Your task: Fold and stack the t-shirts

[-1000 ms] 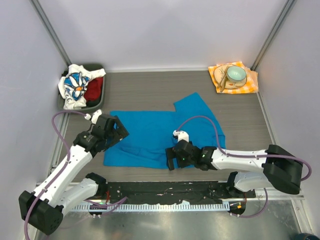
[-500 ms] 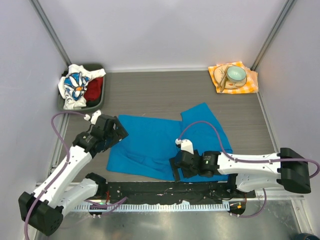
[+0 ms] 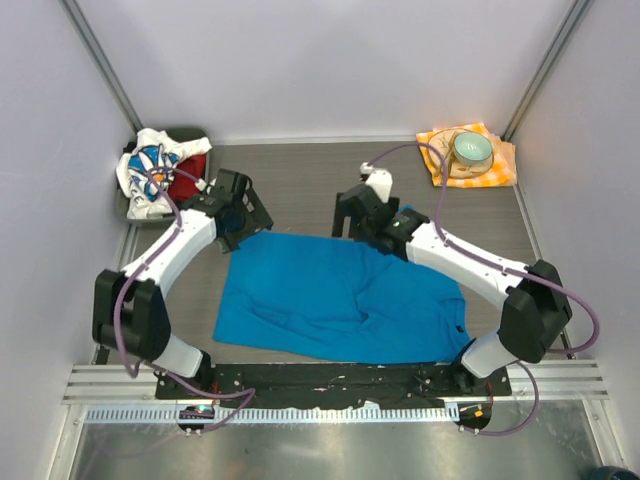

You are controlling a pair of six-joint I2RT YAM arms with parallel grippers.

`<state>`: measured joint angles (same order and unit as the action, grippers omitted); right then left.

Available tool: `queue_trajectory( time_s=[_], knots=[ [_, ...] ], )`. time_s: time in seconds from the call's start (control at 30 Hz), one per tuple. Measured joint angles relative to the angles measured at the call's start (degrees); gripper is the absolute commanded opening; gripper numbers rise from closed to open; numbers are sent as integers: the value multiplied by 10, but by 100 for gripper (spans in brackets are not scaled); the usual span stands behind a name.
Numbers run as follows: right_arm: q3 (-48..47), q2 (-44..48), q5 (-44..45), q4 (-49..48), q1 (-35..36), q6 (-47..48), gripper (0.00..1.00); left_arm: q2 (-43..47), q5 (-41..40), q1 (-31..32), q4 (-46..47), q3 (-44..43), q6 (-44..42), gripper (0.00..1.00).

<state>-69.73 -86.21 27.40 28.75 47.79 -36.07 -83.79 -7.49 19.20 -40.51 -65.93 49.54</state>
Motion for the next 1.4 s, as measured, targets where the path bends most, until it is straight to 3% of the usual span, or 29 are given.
queue_trajectory(
  time_s=[0.17, 0.4, 0.67, 0.97, 1.23, 1.4],
  knots=[
    [-2, -16, 10, -5, -104, 18, 99, -106, 33, -85, 13, -37, -21, 100],
    [11, -10, 2, -22, -120, 37, 100, -210, 71, -146, 20, -103, -52, 92],
    [53, 0, -12, -36, -125, 50, 100, -277, 116, -161, 64, -115, -66, 82],
    [78, 0, -26, -52, -130, 54, 100, -284, 142, -163, 83, -119, -65, 68],
    [90, 0, -40, -60, -131, 54, 99, -298, 110, -149, 48, -144, -75, 61],
    [98, 0, -46, -69, -132, 53, 99, -306, 76, -140, 25, -155, -83, 46]
  ],
)
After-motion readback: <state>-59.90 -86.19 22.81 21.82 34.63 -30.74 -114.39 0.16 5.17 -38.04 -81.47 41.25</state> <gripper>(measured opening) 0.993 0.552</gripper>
